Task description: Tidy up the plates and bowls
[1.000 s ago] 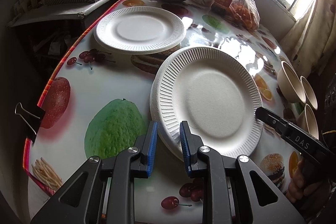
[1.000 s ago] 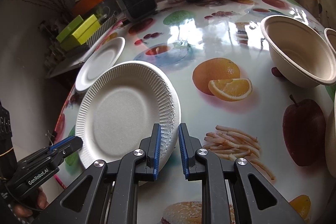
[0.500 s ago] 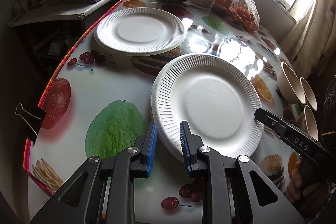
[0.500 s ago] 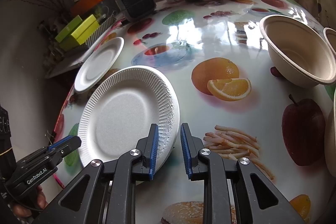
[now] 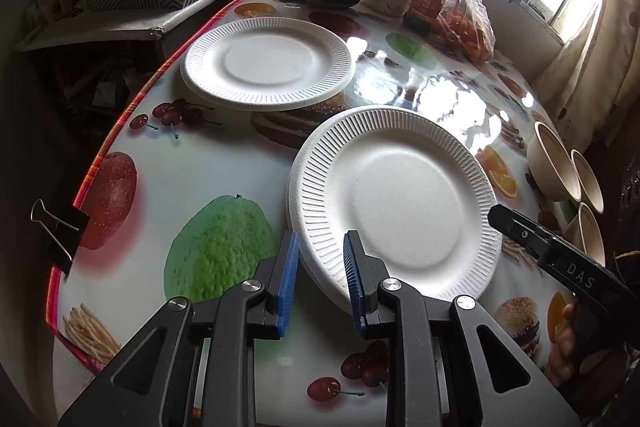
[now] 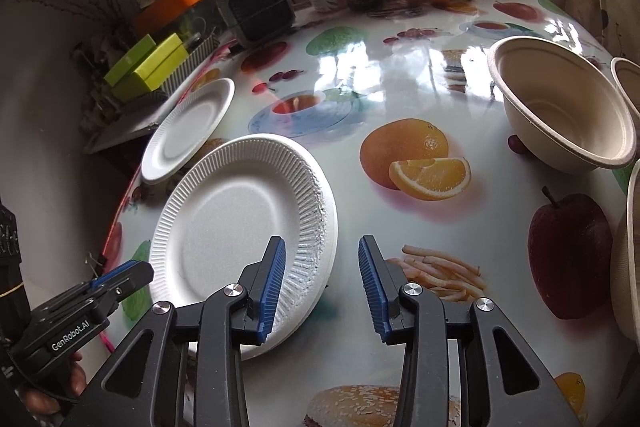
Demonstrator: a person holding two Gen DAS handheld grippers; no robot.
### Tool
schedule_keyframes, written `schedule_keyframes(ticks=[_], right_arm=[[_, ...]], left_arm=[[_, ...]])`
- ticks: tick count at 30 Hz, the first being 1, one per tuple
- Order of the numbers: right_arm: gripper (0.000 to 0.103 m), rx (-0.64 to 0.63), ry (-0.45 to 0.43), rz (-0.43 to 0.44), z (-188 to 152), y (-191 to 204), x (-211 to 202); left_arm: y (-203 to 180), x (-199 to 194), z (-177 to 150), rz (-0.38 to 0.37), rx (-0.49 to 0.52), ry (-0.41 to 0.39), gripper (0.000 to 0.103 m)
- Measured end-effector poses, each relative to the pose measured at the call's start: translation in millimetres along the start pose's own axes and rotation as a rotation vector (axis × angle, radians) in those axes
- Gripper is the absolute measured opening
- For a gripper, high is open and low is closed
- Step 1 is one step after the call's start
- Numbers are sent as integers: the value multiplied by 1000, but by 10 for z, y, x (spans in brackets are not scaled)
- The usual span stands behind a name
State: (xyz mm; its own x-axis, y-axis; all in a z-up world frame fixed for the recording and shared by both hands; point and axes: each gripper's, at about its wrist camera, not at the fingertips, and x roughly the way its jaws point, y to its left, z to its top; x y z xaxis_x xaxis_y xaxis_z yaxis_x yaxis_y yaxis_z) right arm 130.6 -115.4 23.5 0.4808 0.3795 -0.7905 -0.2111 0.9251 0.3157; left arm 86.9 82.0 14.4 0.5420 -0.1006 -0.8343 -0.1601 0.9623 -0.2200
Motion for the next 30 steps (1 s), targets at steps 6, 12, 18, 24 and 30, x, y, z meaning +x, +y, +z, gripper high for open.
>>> schedule_keyframes(ticks=[6,12,18,24,30], right_arm=[[44,-14,-23,-9,85,45,-62],[46,-41,-56,6,259,139,-153],[47,-99,-79,35,520,326,-214],[47,-167,-77,89,838,580,-226],[47,-232,-48,162,1174,908,-106]], left_arm=[[20,-50,92,2,-3,-18,27],[83,-124,252,11,-13,-47,32],[201,-226,454,34,-24,-81,33],[389,-341,733,66,-44,-122,34],[682,-394,964,88,-91,-143,34]])
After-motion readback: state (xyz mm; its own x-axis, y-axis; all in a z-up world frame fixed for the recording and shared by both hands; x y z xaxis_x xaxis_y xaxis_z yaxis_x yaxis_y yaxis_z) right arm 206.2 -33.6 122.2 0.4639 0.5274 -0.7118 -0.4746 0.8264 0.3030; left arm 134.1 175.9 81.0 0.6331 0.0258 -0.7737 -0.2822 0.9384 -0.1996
